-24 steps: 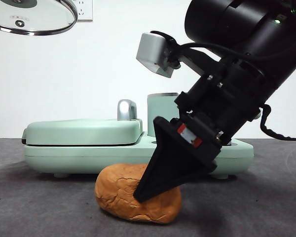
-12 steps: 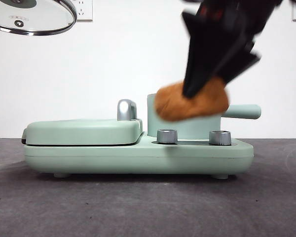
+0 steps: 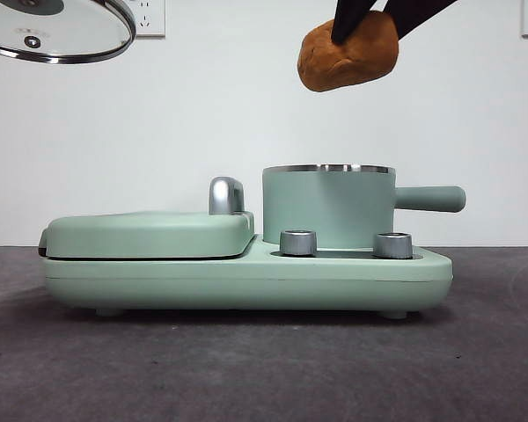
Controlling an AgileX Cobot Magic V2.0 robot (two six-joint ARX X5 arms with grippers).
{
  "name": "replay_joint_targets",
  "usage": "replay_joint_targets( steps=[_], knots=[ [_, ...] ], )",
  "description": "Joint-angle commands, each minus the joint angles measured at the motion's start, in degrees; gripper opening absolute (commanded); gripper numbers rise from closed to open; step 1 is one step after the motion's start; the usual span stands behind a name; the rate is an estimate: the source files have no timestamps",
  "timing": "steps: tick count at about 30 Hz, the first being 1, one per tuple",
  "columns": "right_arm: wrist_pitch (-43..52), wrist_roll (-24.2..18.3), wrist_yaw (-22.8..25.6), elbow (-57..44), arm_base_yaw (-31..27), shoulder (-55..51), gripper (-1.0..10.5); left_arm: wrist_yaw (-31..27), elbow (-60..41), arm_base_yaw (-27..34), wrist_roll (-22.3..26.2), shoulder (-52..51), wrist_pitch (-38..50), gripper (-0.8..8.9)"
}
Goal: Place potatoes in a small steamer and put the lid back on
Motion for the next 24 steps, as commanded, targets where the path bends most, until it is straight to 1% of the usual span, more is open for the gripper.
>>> replay_joint_targets(
  steps=[1, 6, 12, 18, 24],
  knots=[
    [0.24, -0.66, 0.13, 3.58, -1.6, 4.39, 1.8, 0.07, 0.92, -0.11, -0.07, -0.02, 1.53, 0.13],
    [2.1, -2.56, -0.2, 8.2, -4.81, 11.1, 1.8, 0.07, 0.92, -0.11, -0.04, -0.02, 1.53, 0.13],
    [4.2, -3.69, -0.24, 13.68, -7.48, 18.99, 1.8, 0.07, 0.92, -0.11, -0.04, -0.02, 1.53, 0.13],
    [4.22, -3.72, -0.24, 18.14, -8.7, 25.51, 1.8, 0.07, 0.92, -0.11, -0.09, -0.02, 1.46, 0.13],
    [6.62, -3.74, -0.22, 18.49, -9.14, 29.18, 1.8, 0.07, 0.92, -0.11, -0.07, -0.02, 1.49, 0.13]
  ],
)
